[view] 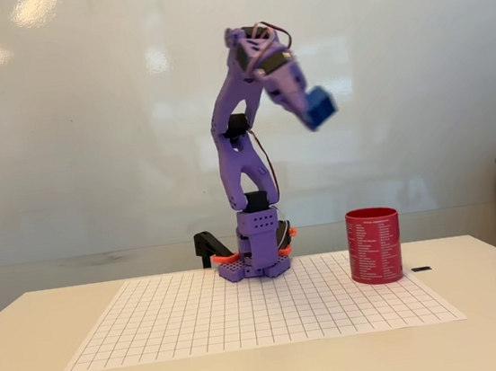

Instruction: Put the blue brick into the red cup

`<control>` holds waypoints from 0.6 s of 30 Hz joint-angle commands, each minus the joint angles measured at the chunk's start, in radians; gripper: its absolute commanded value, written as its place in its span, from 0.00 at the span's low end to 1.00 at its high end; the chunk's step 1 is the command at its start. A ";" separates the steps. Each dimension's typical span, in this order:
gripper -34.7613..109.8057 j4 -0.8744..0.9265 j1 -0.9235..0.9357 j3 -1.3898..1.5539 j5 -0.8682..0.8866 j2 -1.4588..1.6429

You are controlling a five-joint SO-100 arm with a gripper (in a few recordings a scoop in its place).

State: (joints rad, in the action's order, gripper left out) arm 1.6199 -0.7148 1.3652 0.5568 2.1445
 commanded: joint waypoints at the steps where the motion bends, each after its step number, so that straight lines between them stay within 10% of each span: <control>1: 0.24 0.015 -0.189 0.101 -0.067 0.037; 18: 0.24 -0.092 -0.462 0.508 -0.114 0.100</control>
State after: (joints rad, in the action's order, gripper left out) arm 1.5033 -1.0815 1.8776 0.4464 2.1875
